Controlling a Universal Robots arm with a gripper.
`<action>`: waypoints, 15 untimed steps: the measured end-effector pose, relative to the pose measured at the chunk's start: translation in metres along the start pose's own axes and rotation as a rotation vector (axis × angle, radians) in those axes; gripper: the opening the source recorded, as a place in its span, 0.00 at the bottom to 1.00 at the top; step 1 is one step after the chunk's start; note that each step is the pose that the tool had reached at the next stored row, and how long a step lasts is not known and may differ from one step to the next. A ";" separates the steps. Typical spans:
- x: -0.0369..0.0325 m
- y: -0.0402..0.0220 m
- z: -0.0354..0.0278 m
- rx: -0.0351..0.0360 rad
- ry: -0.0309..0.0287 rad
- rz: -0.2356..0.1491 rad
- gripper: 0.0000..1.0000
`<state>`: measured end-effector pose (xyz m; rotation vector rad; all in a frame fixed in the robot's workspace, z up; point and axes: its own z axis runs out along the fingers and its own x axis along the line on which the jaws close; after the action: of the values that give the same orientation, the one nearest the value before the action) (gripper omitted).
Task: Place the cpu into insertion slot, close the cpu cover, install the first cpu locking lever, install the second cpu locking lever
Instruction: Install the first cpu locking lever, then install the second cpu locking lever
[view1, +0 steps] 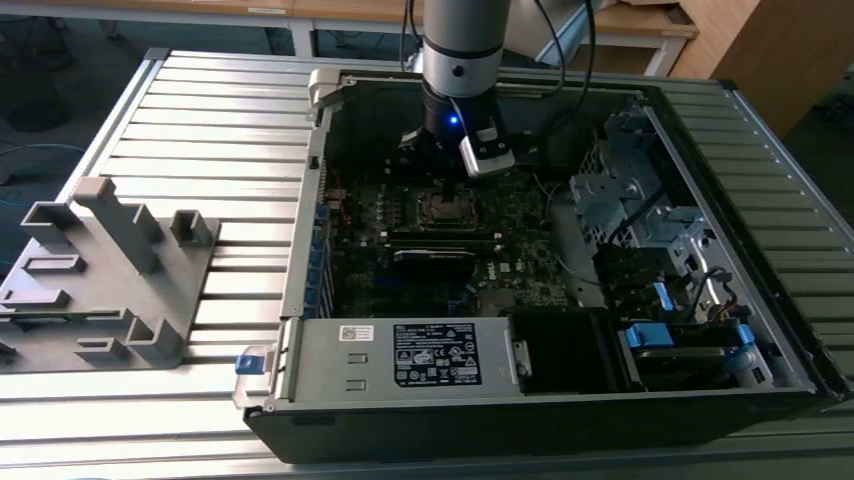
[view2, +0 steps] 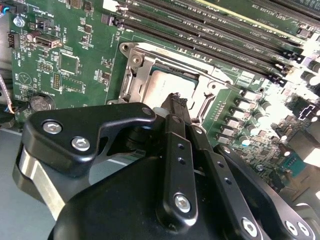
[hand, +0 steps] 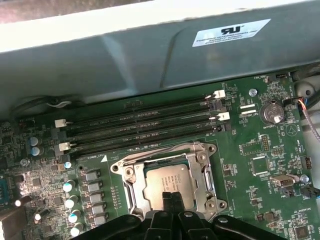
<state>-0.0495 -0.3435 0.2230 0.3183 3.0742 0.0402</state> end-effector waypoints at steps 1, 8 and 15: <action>-0.0001 0.0000 0.0000 0.0000 0.0000 0.000 0.11; -0.0001 0.0001 -0.0007 0.0000 0.0000 -0.001 0.11; -0.0002 0.0002 -0.0039 0.0001 0.0000 -0.001 0.11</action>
<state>-0.0495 -0.3435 0.2269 0.3174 3.0744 0.0400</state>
